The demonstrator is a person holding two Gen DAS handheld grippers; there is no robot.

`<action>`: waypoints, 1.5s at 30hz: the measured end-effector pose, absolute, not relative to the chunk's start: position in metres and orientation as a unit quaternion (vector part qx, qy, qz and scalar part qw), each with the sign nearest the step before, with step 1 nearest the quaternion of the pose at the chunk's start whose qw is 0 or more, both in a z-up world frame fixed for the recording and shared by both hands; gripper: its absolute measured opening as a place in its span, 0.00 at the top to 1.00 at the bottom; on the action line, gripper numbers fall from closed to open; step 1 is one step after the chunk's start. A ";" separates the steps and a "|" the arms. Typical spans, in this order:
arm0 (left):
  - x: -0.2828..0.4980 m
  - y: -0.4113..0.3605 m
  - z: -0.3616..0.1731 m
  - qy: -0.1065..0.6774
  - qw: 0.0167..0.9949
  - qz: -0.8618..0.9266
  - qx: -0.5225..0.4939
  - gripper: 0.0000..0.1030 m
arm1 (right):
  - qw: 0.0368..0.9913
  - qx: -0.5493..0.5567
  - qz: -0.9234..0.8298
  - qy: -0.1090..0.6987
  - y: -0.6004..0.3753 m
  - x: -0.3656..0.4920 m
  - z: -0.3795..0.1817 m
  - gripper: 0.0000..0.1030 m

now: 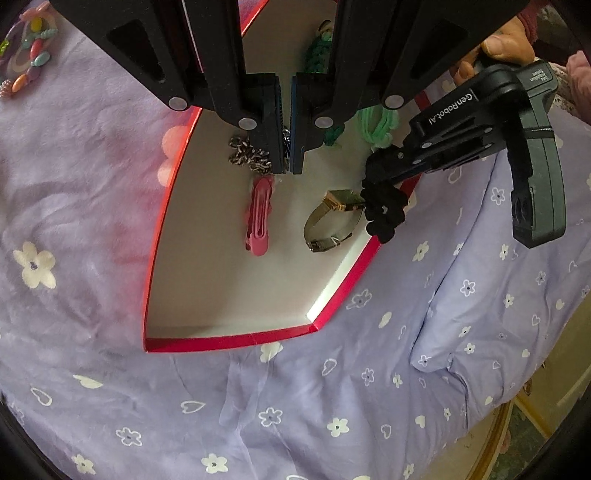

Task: Organize jewelry
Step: 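Open both tools to drop the scrunchie and chain into the box lid, then move both open tools away from the box lid toward the loose jewelry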

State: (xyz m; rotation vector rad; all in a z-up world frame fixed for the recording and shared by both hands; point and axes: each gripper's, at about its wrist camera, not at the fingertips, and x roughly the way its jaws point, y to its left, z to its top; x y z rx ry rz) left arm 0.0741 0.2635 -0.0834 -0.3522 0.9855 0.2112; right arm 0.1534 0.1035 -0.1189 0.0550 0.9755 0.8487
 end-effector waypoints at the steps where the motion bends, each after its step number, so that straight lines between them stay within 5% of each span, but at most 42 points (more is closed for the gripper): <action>1: 0.073 0.264 -0.083 0.470 0.861 0.101 -0.169 0.81 | 0.798 0.026 0.395 0.455 0.103 0.153 -0.119 0.92; 10: 0.070 0.262 -0.080 0.468 0.861 0.106 -0.167 0.75 | 0.800 0.027 0.396 0.450 0.103 0.149 -0.113 0.90; 15: 0.064 0.261 -0.072 0.464 0.863 0.112 -0.165 0.61 | 0.805 0.039 0.397 0.440 0.094 0.145 -0.104 0.71; 20: 0.055 0.260 -0.062 0.456 0.866 0.118 -0.165 0.53 | 0.809 0.053 0.399 0.428 0.083 0.141 -0.095 0.69; 31: 0.035 0.246 -0.044 0.441 0.873 0.114 -0.176 0.48 | 0.822 0.088 0.386 0.410 0.036 0.128 -0.081 0.55; 45: 0.043 0.172 -0.010 0.422 0.892 0.043 -0.155 0.43 | 0.855 0.125 0.317 0.391 -0.070 0.117 -0.075 0.49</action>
